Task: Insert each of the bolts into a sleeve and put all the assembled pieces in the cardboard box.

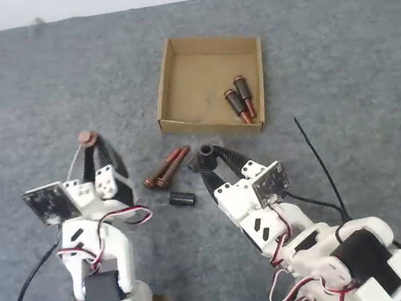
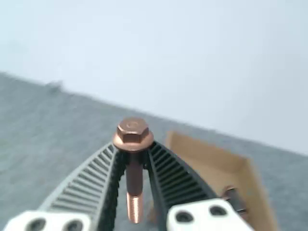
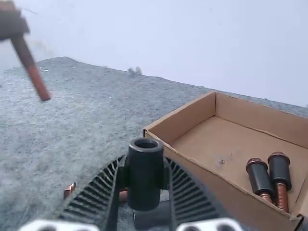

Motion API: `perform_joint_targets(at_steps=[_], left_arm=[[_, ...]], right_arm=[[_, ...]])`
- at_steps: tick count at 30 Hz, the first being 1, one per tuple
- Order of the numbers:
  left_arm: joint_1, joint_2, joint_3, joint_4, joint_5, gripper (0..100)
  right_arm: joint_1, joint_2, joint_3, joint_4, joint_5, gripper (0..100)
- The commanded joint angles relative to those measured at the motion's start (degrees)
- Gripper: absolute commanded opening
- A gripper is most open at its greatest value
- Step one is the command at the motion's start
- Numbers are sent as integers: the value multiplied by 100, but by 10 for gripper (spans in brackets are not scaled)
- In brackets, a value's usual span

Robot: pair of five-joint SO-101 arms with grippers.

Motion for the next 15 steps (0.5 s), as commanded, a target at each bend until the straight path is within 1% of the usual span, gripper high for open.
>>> perform_joint_targets(at_steps=[1, 4, 9, 13, 15], left_arm=[[668, -158, -110, -475, 123, 11], [1169, -141, -224, -440, 123, 11], [1767, -132, -760, 202, 132, 11], [1952, -70, -1068, 299, 132, 11], [1952, 237, -1279, 299, 132, 11]], right_arm=[[-22, -277, 123, -48, -70, 6], [-31, -277, 123, -48, -70, 6], [-31, -277, 123, -48, -70, 6], [-31, -277, 123, -48, -70, 6], [-40, -277, 123, -48, -70, 6]])
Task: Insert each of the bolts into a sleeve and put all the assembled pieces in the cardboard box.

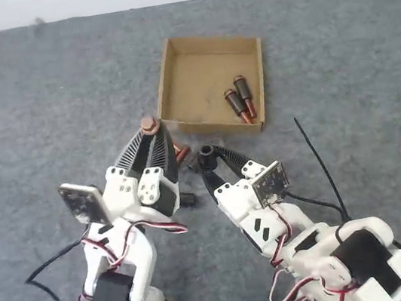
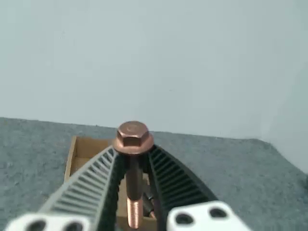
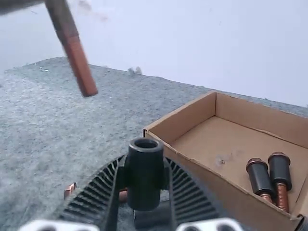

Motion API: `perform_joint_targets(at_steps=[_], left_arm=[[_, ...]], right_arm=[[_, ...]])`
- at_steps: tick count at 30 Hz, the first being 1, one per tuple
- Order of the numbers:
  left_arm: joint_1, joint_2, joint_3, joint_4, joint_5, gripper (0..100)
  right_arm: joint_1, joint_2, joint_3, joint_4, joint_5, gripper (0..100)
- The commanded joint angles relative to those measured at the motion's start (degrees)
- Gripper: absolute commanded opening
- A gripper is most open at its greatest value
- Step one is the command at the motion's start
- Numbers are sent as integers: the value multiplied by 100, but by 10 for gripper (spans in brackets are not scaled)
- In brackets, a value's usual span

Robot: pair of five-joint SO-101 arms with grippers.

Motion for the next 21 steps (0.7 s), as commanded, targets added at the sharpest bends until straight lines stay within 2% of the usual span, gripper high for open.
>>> perform_joint_targets(at_steps=[1, 10, 21], left_arm=[[62, 466, -734, 18, 62, 11], [88, 3077, -2510, 26, 79, 11], [835, 3912, -2677, 202, 62, 11]], right_arm=[[-40, -277, 123, -48, -70, 6], [-31, -277, 123, -48, -70, 6], [-31, -277, 123, -48, -62, 6]])
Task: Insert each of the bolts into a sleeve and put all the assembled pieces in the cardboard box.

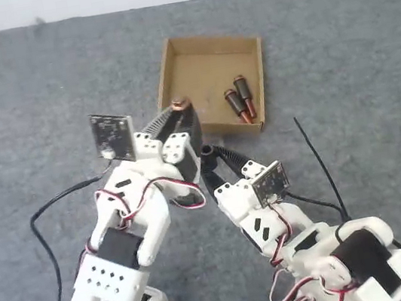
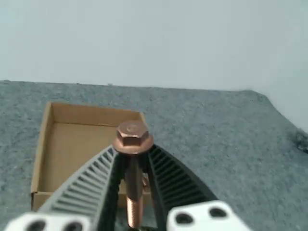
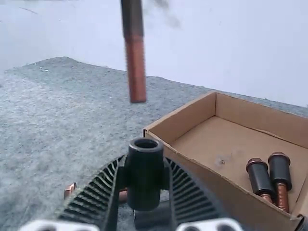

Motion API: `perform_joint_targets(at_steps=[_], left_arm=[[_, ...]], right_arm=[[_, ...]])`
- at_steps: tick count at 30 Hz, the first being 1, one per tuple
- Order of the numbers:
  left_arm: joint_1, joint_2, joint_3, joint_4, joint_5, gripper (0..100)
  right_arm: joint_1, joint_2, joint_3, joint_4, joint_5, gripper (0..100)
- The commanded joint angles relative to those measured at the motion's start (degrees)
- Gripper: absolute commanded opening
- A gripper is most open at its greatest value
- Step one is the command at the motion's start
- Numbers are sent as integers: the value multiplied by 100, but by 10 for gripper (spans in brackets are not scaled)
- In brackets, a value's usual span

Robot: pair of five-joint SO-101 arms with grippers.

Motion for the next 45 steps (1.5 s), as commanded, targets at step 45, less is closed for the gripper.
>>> perform_joint_targets(at_steps=[45], left_arm=[[123, 765, 848, -97, -255, 11]], right_arm=[[-4, -277, 123, -40, -35, 6]])
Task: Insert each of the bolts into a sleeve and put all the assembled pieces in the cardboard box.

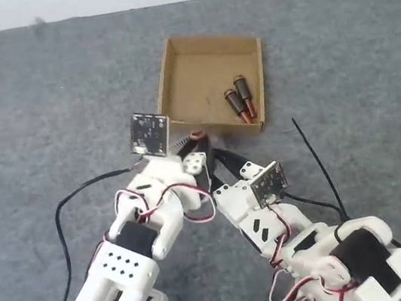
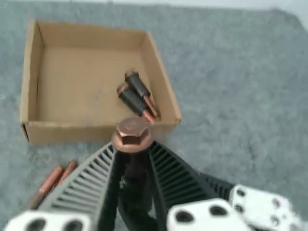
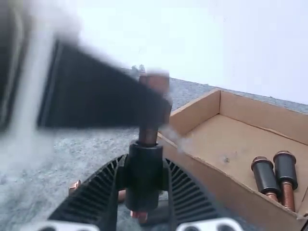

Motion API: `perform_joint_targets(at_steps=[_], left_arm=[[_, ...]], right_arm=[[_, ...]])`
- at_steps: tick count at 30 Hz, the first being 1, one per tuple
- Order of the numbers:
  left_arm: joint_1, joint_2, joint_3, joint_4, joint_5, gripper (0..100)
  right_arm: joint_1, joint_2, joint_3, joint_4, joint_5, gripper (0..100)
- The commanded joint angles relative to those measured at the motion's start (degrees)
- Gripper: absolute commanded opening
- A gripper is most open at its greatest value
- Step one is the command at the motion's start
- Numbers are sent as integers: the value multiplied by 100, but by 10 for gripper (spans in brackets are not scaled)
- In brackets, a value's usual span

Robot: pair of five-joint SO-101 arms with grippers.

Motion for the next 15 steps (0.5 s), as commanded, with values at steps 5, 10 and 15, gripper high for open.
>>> perform_joint_targets(at_steps=[5, 10, 15], left_arm=[[141, -62, 514, -149, -70, 11], [396, -62, 725, -149, -79, 13], [193, -62, 673, -149, -44, 175]], right_arm=[[22, -277, 123, -57, -18, 6], [22, -277, 123, -57, -18, 6], [22, -277, 123, -48, -18, 6]])
